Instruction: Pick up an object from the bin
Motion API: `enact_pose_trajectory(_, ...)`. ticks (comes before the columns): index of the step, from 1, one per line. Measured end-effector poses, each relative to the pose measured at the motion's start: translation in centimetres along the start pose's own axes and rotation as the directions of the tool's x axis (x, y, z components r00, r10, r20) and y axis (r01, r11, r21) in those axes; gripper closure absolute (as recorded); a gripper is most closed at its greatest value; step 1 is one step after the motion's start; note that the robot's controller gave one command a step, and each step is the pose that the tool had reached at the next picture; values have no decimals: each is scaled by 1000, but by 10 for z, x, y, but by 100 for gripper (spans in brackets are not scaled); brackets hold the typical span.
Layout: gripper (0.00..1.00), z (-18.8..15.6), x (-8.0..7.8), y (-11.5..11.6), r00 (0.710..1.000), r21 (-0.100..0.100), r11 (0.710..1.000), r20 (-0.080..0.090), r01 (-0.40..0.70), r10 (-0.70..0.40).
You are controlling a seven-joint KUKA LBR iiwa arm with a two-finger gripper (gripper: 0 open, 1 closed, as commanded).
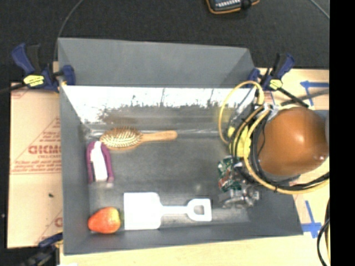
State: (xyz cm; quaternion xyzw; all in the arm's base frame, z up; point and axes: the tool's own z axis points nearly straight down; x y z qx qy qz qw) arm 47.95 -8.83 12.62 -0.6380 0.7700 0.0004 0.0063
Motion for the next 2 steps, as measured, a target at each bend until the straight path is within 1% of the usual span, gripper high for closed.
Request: enact_pose_trajectory(2,100,-51,-1,1,1000,-3,1000,1,-2,2)
